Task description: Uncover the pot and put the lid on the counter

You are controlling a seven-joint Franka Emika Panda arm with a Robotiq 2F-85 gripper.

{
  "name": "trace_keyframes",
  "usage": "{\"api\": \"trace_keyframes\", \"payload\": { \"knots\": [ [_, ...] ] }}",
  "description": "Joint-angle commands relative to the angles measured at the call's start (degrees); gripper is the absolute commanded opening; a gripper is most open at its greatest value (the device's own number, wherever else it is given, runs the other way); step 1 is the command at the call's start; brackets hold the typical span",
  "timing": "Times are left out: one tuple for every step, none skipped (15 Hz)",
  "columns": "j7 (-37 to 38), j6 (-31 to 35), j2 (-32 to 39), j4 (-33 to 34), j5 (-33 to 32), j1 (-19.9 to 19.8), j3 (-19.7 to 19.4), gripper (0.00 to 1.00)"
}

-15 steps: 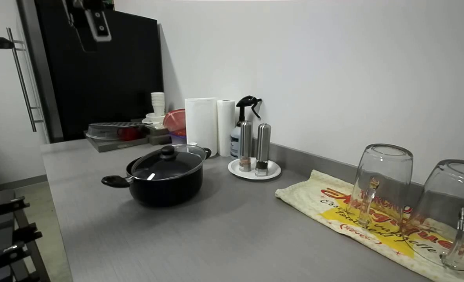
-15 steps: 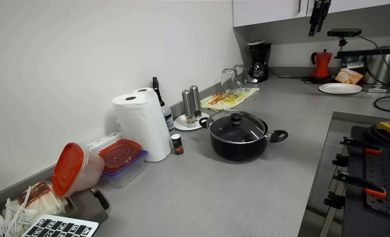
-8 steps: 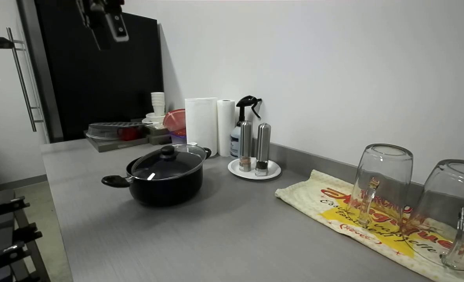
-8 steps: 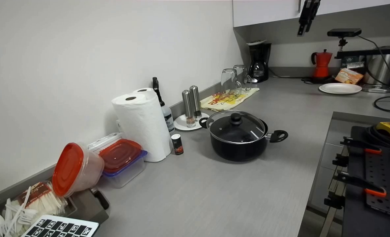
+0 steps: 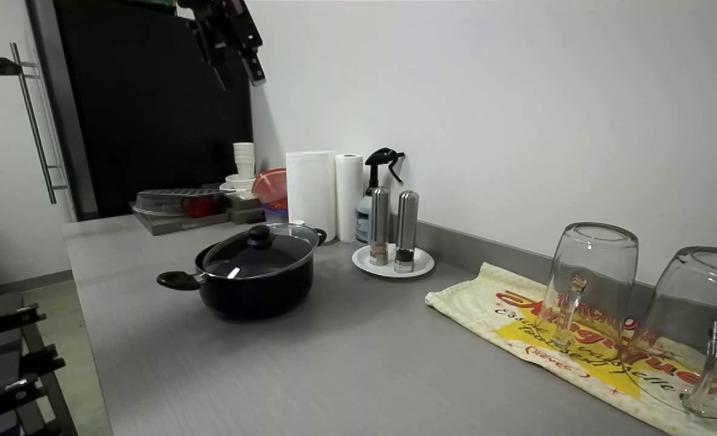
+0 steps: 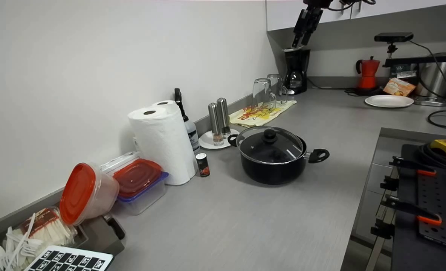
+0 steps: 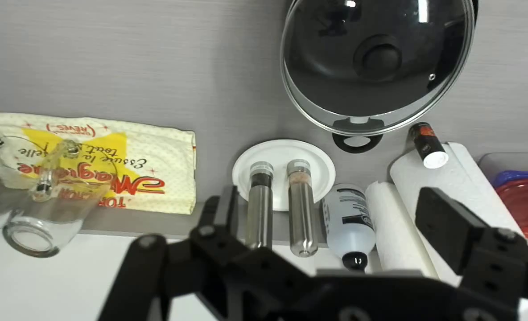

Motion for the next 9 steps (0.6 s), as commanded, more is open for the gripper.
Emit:
{"api": "trace_keyframes", "payload": {
  "knots": [
    [0.1, 2.8, 8.0, 3.6, 2.9, 1.4, 1.3, 1.0],
    [-0.1, 3.0, 9.6, 4.1, 3.4, 1.7, 1.7, 1.0],
    [-0.2, 3.1, 11.1, 4.4, 3.7, 1.9, 2.2, 1.0],
    [-0.3, 3.1, 12.5, 4.8, 4.1, 2.1, 2.6, 1.0],
    [-0.4, 3.1, 13.8, 5.1, 4.6, 2.3, 3.1, 1.0],
    [-0.4, 3.1, 15.0, 5.3, 5.1, 2.5, 3.6, 1.0],
    [-0.4, 3.1, 16.2, 5.7, 5.6, 2.6, 4.1, 1.0],
    [-0.3, 3.3, 17.4, 5.9, 5.9, 2.7, 4.6, 1.0],
    [0.0, 3.4, 18.7, 6.3, 6.0, 2.7, 5.2, 1.0]
  ]
}}
